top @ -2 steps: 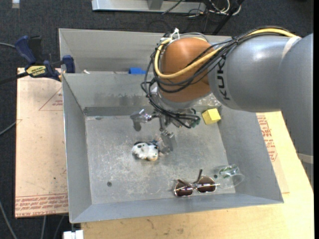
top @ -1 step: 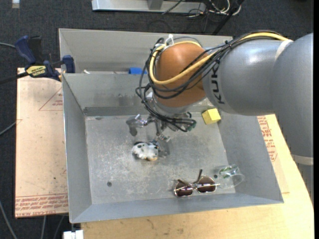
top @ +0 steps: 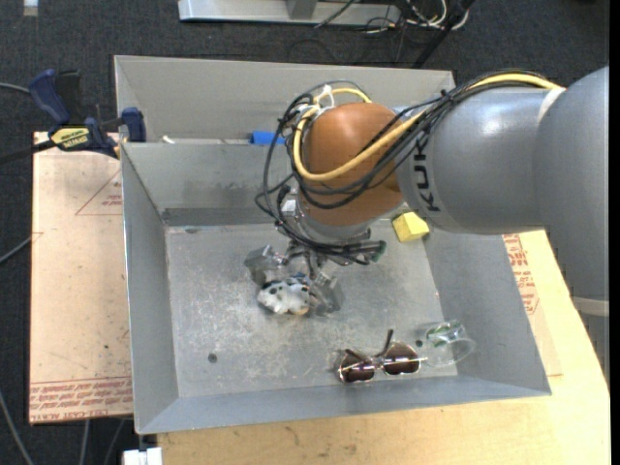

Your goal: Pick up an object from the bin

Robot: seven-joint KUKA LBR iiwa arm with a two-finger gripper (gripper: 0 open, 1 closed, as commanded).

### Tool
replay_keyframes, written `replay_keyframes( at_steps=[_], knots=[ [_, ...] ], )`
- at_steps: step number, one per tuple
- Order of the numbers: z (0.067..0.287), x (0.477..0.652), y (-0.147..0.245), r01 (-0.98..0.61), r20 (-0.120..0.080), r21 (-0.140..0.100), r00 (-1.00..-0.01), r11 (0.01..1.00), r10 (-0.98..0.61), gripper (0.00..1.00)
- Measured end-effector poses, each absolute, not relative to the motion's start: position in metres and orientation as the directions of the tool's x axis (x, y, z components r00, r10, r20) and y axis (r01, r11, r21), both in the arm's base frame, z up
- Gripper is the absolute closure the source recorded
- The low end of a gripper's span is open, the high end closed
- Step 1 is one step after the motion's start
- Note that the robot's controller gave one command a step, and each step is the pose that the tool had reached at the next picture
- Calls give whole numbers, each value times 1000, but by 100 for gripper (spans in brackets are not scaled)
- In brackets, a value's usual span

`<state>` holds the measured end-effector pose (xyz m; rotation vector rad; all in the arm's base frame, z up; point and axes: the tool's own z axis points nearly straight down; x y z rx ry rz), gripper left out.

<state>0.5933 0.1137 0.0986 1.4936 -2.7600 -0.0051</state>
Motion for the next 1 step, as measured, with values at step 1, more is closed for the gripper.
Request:
replay_keyframes(
  at_steps=[1],
  knots=[
    [70,636,133,-692,-4,1,-722,722,-692,100]
  ],
)
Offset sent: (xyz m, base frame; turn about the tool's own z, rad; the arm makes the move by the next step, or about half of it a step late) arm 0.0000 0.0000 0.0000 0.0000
